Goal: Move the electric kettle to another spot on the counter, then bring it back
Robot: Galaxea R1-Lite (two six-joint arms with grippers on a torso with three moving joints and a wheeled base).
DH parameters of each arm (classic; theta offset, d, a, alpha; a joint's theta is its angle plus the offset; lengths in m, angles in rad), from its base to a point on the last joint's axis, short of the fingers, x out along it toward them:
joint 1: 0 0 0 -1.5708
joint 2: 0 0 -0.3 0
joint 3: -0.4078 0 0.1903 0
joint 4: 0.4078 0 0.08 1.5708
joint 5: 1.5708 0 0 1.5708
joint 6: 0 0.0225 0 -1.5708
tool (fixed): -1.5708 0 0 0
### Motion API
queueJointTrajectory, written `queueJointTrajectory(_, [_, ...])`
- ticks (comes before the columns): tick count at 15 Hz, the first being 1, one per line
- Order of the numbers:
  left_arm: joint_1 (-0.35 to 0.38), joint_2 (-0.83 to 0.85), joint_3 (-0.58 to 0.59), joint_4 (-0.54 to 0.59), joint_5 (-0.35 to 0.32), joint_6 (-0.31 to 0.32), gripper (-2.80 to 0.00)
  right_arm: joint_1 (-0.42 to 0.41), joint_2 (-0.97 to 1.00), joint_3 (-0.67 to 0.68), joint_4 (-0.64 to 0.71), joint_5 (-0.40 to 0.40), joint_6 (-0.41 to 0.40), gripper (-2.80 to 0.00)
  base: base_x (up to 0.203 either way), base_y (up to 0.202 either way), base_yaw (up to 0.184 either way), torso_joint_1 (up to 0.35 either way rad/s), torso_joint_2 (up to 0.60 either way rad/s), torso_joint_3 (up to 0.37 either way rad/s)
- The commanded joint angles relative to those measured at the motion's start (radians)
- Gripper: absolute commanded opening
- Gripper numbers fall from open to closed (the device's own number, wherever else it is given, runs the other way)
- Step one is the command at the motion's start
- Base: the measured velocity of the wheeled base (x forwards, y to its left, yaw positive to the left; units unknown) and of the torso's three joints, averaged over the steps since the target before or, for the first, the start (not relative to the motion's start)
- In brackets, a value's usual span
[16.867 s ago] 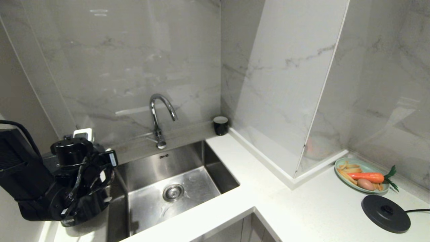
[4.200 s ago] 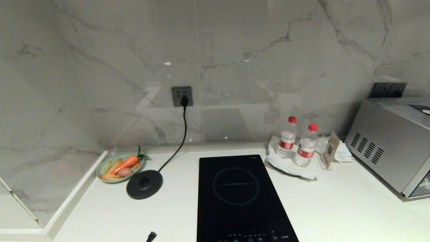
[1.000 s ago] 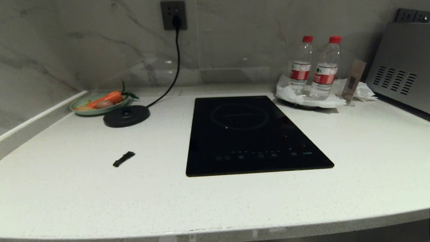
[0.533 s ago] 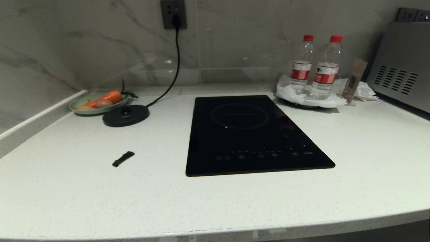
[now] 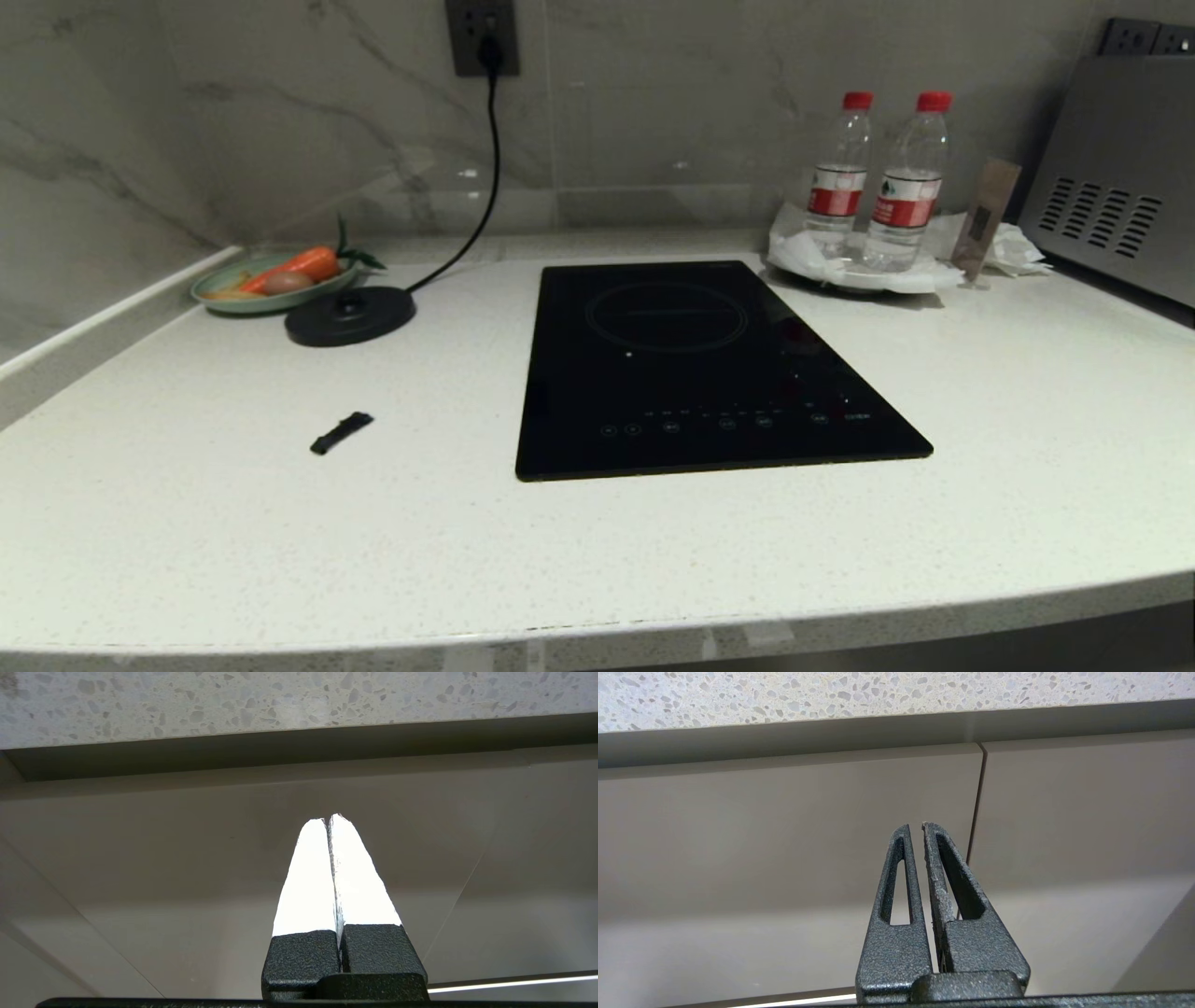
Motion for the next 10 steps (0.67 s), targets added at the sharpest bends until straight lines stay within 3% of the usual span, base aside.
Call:
queueJointTrajectory(1, [-0.001, 0.002, 0.0, 0.0, 0.0, 0.001, -2.8, 0.0, 0.0, 0.0, 0.001, 0.0, 0.0, -2.8, 0.0, 0.0, 0.0, 0.0, 0.0, 0.0])
queueJointTrajectory(10, [0.0, 0.002, 0.0, 0.0, 0.001, -0.007, -2.8, 0.0, 0.0, 0.0, 0.001, 0.0, 0.003, -2.8, 0.0, 0.0, 0.0, 0.0, 0.0, 0.0])
